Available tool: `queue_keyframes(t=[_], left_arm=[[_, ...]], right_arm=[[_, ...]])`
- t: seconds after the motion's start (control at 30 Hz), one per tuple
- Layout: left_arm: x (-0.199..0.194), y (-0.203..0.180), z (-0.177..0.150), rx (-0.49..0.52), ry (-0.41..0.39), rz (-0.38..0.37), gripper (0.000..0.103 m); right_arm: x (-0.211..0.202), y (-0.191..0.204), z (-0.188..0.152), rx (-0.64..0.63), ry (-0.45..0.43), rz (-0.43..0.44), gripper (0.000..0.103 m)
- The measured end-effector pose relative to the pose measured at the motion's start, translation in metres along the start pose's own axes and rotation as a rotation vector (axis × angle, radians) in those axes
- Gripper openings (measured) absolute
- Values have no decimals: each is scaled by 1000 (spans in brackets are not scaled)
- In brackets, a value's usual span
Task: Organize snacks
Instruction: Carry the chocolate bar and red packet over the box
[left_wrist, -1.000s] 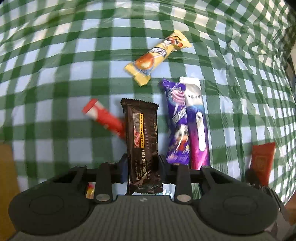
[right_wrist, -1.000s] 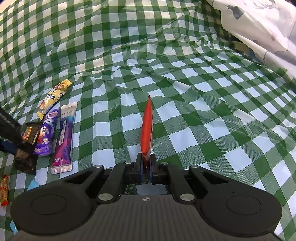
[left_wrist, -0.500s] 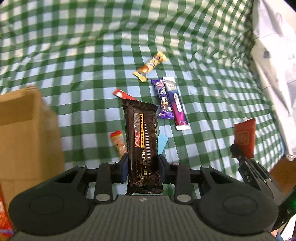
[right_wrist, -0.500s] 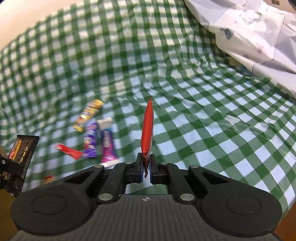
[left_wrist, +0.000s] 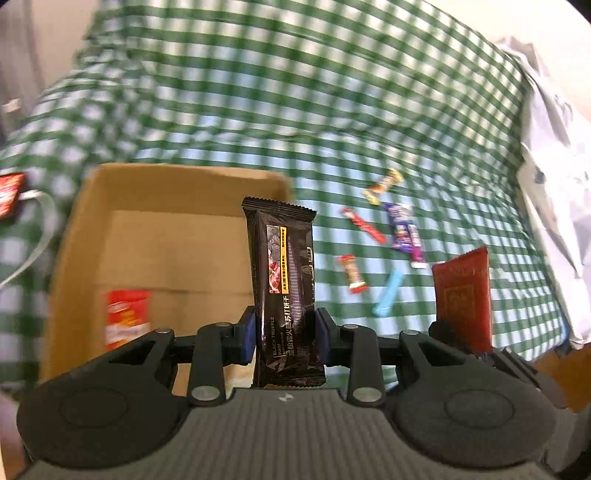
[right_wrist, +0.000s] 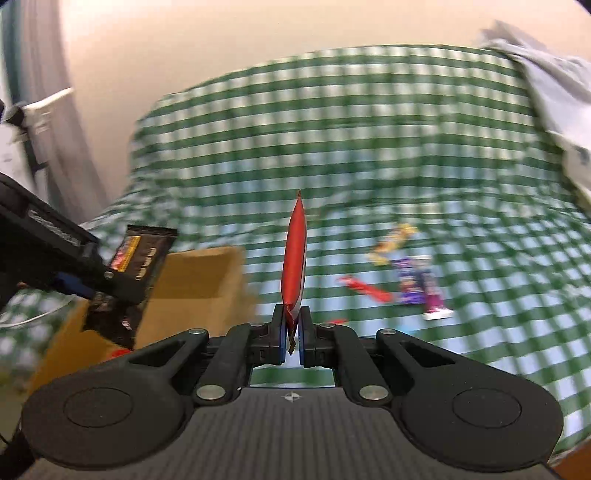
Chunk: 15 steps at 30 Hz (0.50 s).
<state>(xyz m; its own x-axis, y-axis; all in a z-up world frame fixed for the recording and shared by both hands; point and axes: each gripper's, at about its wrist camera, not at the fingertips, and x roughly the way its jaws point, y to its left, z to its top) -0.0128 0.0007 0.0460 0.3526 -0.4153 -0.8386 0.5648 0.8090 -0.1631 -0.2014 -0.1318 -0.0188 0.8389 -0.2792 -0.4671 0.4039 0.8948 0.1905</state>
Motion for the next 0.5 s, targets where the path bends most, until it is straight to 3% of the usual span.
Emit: queue_keyframes(t=[0.23,0.37,0.5], left_arm=[[-45,71,-43,-78,-44,63,36],[-54,91,-58,-93,-67,87,36],[-57,102,-64,-107,-74,66,36]], right_arm=[[-18,83,-1,-81,29,115,6],[-26,115,-8,-150,65,148,6],[-31,137,-12,-199,89,155,6]])
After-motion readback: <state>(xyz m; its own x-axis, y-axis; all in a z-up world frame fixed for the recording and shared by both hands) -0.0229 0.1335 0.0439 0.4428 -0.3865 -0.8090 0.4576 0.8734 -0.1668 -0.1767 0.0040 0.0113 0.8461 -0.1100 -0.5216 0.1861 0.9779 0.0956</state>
